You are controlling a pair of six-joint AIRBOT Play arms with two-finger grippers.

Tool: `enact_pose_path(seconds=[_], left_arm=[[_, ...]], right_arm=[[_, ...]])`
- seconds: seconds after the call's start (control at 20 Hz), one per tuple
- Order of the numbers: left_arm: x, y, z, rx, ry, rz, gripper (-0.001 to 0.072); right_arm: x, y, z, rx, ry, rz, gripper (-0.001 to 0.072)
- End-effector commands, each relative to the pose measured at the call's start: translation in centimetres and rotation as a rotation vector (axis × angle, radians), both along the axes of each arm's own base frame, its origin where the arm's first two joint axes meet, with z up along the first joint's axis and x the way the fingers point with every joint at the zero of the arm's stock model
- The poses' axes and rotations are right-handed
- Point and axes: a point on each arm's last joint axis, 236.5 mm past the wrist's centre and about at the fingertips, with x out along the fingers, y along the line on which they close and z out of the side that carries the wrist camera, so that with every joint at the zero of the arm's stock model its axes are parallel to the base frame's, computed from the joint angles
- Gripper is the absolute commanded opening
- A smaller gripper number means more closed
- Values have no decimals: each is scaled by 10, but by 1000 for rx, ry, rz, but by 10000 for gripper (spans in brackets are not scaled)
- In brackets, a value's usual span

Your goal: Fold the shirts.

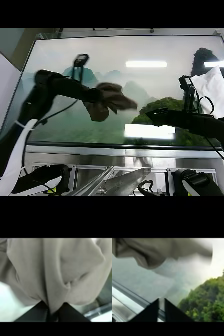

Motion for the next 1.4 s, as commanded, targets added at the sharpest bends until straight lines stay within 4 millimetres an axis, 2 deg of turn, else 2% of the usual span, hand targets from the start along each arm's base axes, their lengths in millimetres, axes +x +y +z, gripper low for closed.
enact_pose_path(seconds=[0.0, 0.1, 0.15, 0.2, 0.25, 0.3, 0.4, 0.45, 0.55, 0.75, 0.85, 0.95, 1.05, 1.15, 1.35], left_arm=[[-21, -51, -39, 6, 92, -53, 698], [-27, -58, -43, -19, 126, -65, 692], [-26, -53, -39, -20, 126, -68, 692], [-25, -40, -35, 0, 123, -71, 691], [-22, -20, -31, 27, 124, -53, 691], [-17, 8, -27, 60, 132, -6, 692], [-8, 58, -28, 29, 141, 135, 692], [-8, 76, -35, -21, 163, 211, 693], [-13, 100, -64, -165, 219, 344, 694], [-18, 129, -131, -315, 304, 513, 695], [-14, 135, -157, -327, 351, 541, 695], [1, 139, -173, -321, 378, 557, 694], [21, 134, -178, -316, 378, 536, 694], [40, 119, -182, -309, 374, 492, 694], [62, 83, -193, -294, 401, 389, 692]], right_arm=[[5, -6, 1, 37, 51, -73, 302], [17, -25, -1, 42, 67, -150, 302], [25, -44, -2, 40, 76, -207, 307], [32, -63, -6, 35, 97, -262, 354], [35, -84, -14, 18, 129, -305, 489], [34, -101, -26, 0, 182, -330, 502], [31, -119, -52, -17, 295, -341, 501], [32, -122, -64, -27, 331, -328, 501], [34, -115, -91, -36, 413, -280, 498], [23, -78, -152, -66, 600, -141, 497], [19, -64, -180, -92, 663, -104, 360], [20, -47, -196, -68, 704, -99, 366], [28, -36, -206, -43, 699, -122, 366], [35, -34, -215, -53, 681, -142, 366], [30, -36, -229, -77, 715, -136, 365]])
